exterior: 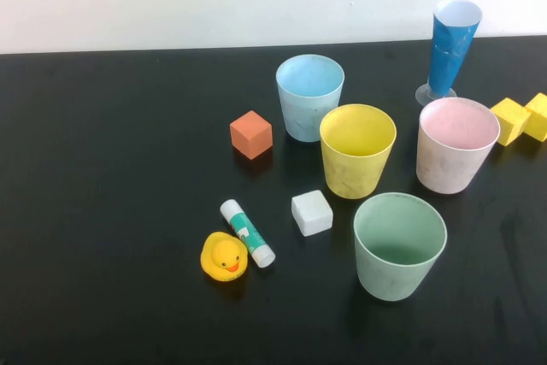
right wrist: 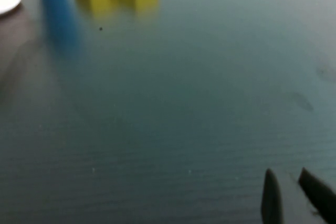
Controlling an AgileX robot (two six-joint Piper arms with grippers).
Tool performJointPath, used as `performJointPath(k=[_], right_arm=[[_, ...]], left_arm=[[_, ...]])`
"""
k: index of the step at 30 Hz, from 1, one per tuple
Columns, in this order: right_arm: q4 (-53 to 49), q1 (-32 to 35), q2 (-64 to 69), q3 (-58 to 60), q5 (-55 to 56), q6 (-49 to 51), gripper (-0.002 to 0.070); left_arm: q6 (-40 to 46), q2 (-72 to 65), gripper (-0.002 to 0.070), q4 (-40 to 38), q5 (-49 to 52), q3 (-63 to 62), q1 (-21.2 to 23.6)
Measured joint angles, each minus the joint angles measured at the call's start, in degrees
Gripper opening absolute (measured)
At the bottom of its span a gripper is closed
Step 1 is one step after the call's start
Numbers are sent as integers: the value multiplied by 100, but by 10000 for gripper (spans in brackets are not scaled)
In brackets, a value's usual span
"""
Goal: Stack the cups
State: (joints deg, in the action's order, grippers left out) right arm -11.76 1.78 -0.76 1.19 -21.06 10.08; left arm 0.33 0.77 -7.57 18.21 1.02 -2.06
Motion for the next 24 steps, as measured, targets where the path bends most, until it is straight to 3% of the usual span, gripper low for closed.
performJointPath(k=[12,24], right_arm=[[391,0,0,37,318,-19,64],[4492,0,0,37,466,98,64]], left_arm=[[0,0,-2,0,0,0,0],[0,0,-2,0,0,0,0]])
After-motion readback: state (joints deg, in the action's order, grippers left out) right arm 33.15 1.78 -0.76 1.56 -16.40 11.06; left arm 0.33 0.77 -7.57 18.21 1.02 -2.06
